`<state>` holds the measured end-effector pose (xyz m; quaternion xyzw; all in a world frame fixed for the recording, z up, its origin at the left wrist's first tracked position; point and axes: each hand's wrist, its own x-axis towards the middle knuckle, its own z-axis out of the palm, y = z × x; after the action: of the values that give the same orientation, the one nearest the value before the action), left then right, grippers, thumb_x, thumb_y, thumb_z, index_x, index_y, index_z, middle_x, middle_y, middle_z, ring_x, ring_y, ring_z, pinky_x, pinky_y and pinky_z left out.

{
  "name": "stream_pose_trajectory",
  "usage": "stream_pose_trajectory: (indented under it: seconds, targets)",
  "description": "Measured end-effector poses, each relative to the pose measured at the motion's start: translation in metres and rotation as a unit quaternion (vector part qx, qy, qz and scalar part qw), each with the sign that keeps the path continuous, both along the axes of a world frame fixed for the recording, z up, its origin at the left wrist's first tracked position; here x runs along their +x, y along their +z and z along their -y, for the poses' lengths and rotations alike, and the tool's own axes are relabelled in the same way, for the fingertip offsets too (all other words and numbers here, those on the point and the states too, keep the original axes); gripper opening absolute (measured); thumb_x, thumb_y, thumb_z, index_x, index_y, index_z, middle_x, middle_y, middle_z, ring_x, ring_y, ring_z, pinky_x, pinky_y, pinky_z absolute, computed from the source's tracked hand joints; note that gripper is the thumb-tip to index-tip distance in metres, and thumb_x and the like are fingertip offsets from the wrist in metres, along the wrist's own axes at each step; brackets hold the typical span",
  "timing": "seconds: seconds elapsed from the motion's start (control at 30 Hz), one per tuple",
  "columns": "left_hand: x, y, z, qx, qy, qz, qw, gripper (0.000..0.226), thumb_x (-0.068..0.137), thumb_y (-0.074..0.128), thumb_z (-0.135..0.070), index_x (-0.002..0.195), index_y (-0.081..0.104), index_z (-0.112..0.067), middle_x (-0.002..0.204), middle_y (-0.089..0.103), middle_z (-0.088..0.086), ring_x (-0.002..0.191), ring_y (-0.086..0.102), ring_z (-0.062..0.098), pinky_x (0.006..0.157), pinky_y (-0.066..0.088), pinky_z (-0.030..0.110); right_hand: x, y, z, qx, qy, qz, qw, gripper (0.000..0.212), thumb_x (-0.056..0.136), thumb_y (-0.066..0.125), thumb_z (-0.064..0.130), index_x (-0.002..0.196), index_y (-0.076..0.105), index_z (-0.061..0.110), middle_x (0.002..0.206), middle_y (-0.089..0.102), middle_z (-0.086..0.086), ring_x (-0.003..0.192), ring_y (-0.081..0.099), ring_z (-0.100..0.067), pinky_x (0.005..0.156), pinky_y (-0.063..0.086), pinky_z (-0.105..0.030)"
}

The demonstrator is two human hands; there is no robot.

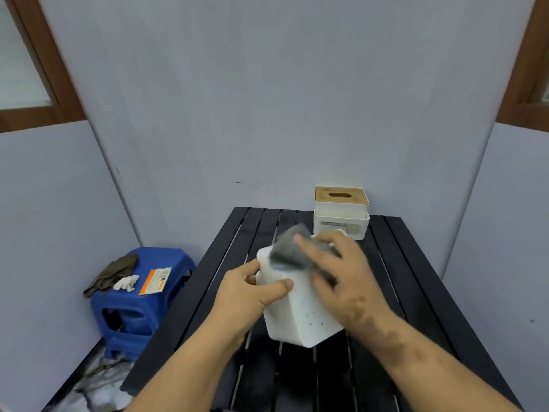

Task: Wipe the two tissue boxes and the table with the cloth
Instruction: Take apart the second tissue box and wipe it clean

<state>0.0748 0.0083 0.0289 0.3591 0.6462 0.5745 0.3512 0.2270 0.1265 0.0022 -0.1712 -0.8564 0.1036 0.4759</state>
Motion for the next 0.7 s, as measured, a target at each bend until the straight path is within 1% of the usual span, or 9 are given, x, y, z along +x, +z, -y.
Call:
stream_pose_trajectory:
  seconds: [0.1,0.13,0.2,0.27,0.33,0.4,0.5,0.63,0.7]
  targets:
    - [-0.001,-0.001,0.000,-0.004,0.007,0.018,1.000,0.020,0.081,0.081,-0.011,0.093,0.076,-0.026,0.079,0.078,-0.011,0.070,0.071,-0.002,0.052,0.047,0.005,0.023,-0.012,-0.035,-0.159,-0.162,-0.067,0.972,0.055,0.092,0.064,0.008,0.142,0.054,0.029,0.114,0.048,0.002,0.105,0.053,-0.026,0.090,0.051,-0.043]
    - [-0.001,-0.001,-0.001,-0.005,0.011,0.024,1.000,0.020,0.081,0.080,-0.010,0.093,0.075,-0.025,0.077,0.077,-0.011,0.067,0.070,-0.005,0.050,0.046,0.004,0.025,-0.017,-0.034,-0.183,-0.179,-0.065,0.965,0.056,0.092,0.065,0.009,0.143,0.053,0.029,0.114,0.046,0.003,0.105,0.052,-0.027,0.091,0.051,-0.044]
    - [-0.003,-0.003,-0.003,-0.009,0.020,0.025,0.999,0.016,0.082,0.080,-0.011,0.096,0.077,-0.018,0.080,0.078,-0.006,0.064,0.069,-0.005,0.051,0.047,0.005,0.016,-0.019,-0.011,-0.157,-0.128,-0.034,0.979,0.057,0.092,0.066,0.011,0.143,0.053,0.031,0.115,0.041,0.008,0.104,0.050,-0.021,0.092,0.049,-0.035]
    - [-0.005,-0.001,-0.005,-0.008,0.019,0.027,0.999,0.016,0.083,0.079,-0.010,0.098,0.077,-0.008,0.084,0.079,0.001,0.063,0.069,-0.001,0.054,0.049,0.008,0.006,-0.018,0.017,-0.086,-0.015,0.021,0.996,0.056,0.090,0.064,0.013,0.142,0.053,0.031,0.116,0.041,0.008,0.097,0.050,-0.015,0.085,0.047,-0.023]
    - [-0.008,-0.002,-0.007,-0.011,0.018,0.028,0.999,0.015,0.084,0.078,-0.009,0.098,0.077,-0.006,0.083,0.078,0.003,0.061,0.067,-0.001,0.053,0.047,0.008,0.008,-0.018,0.013,-0.033,0.018,0.058,0.998,0.055,0.089,0.060,0.018,0.143,0.053,0.027,0.115,0.043,0.006,0.093,0.052,-0.014,0.081,0.048,-0.022]
    - [-0.008,-0.004,-0.006,-0.014,0.021,0.030,0.999,0.013,0.085,0.077,-0.015,0.097,0.077,-0.011,0.088,0.078,0.000,0.065,0.067,0.000,0.054,0.046,0.009,0.017,-0.019,-0.008,-0.116,-0.059,0.010,0.991,0.049,0.093,0.062,0.022,0.141,0.054,0.025,0.108,0.043,0.011,0.091,0.054,-0.008,0.080,0.051,-0.023]
    - [-0.006,-0.006,-0.007,-0.018,0.026,0.042,0.999,0.015,0.085,0.078,-0.020,0.099,0.078,-0.016,0.095,0.079,-0.002,0.080,0.070,0.008,0.063,0.047,0.015,0.027,-0.025,-0.010,-0.276,-0.145,-0.045,0.949,0.041,0.096,0.063,0.025,0.135,0.055,0.020,0.100,0.040,0.022,0.090,0.053,0.001,0.071,0.047,-0.011]
    - [-0.008,-0.003,-0.009,-0.023,0.035,0.039,0.998,0.004,0.087,0.075,-0.016,0.089,0.074,-0.011,0.074,0.073,-0.006,0.053,0.062,-0.005,0.046,0.042,0.005,0.021,-0.028,0.041,-0.183,-0.001,0.023,0.983,0.050,0.092,0.063,0.018,0.140,0.055,0.030,0.110,0.038,0.022,0.090,0.054,-0.003,0.071,0.045,-0.009]
    - [-0.008,-0.003,-0.009,-0.028,0.032,0.038,0.998,0.007,0.087,0.075,-0.018,0.091,0.075,-0.012,0.074,0.073,-0.008,0.053,0.062,-0.004,0.050,0.044,0.011,0.029,-0.029,0.026,-0.210,-0.006,0.015,0.977,0.049,0.092,0.065,0.015,0.136,0.058,0.034,0.108,0.042,0.016,0.086,0.056,-0.006,0.069,0.047,-0.011]
